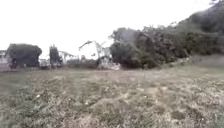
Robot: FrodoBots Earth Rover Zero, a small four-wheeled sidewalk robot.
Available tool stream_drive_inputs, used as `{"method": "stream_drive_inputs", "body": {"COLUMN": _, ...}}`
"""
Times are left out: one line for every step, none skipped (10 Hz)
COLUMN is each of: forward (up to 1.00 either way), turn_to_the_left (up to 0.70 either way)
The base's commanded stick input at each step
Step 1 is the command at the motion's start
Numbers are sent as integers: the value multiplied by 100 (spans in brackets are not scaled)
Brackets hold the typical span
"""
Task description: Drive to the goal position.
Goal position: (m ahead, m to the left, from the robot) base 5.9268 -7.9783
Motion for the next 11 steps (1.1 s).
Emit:
{"method": "stream_drive_inputs", "body": {"forward": 50, "turn_to_the_left": 4}}
{"method": "stream_drive_inputs", "body": {"forward": 50, "turn_to_the_left": 4}}
{"method": "stream_drive_inputs", "body": {"forward": 50, "turn_to_the_left": 4}}
{"method": "stream_drive_inputs", "body": {"forward": 50, "turn_to_the_left": 4}}
{"method": "stream_drive_inputs", "body": {"forward": 50, "turn_to_the_left": 4}}
{"method": "stream_drive_inputs", "body": {"forward": 50, "turn_to_the_left": 4}}
{"method": "stream_drive_inputs", "body": {"forward": 50, "turn_to_the_left": 4}}
{"method": "stream_drive_inputs", "body": {"forward": 50, "turn_to_the_left": 5}}
{"method": "stream_drive_inputs", "body": {"forward": 50, "turn_to_the_left": 4}}
{"method": "stream_drive_inputs", "body": {"forward": 50, "turn_to_the_left": 4}}
{"method": "stream_drive_inputs", "body": {"forward": 50, "turn_to_the_left": 5}}
